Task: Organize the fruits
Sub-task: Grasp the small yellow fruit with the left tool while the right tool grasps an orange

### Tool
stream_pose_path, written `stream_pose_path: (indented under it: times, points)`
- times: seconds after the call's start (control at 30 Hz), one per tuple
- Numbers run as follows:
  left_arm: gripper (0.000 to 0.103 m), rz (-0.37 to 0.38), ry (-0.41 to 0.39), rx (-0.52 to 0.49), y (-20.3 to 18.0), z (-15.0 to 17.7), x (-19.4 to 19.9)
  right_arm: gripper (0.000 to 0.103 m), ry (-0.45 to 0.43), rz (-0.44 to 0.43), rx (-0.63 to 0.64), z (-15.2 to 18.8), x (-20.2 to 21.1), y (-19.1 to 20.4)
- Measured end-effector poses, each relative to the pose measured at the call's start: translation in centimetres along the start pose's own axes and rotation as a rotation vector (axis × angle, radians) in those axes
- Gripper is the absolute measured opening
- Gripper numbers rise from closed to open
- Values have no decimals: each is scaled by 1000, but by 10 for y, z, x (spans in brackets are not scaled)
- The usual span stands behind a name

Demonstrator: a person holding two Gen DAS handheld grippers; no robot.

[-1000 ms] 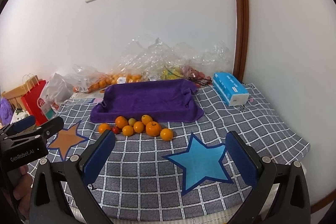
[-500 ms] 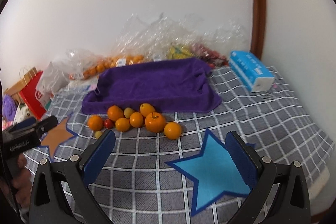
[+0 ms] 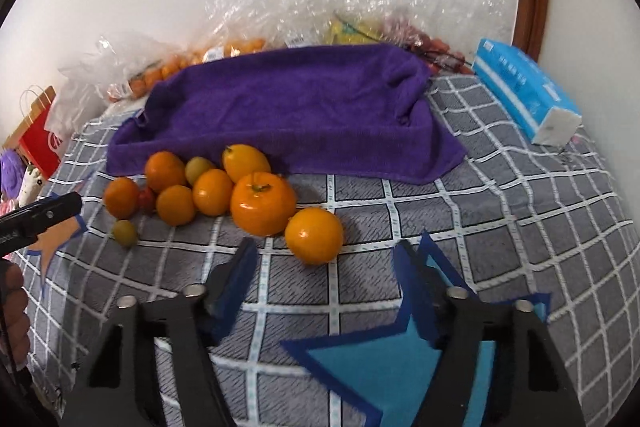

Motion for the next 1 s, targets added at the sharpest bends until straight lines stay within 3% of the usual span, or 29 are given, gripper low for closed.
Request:
stream_pose_path:
  times: [0.17, 0.4, 0.6, 0.77, 0.9, 1.0]
  points:
    - [94, 2, 16, -1, 0, 2, -9, 55, 26, -50, 4, 0, -21, 3]
    - [91, 35, 40, -35, -13, 3, -23, 36, -4, -47, 62, -2, -25, 8]
    - [89, 93, 80, -58, -30, 11, -27, 36, -10, -74, 52, -1, -22, 5]
    - [69, 122, 123, -72, -42, 21, -40, 36, -17, -78, 52, 4, -17, 0]
    - [58, 100, 109, -103, -49, 23, -43, 36, -14, -86, 29, 7, -14, -5]
    - [44, 62, 101, -130, -51, 23, -45, 36, -17, -81, 20, 9, -10, -7]
Point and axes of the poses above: each gripper's, at about its wrist camera, not at the fingertips, and x roughly against the way its jaws point, y to its left, z to its underside, the point moved 2 cm from there along -x, roughly the way its jaws point, and after that the axes turned 11 degrees about z, right-handed, at the moved point
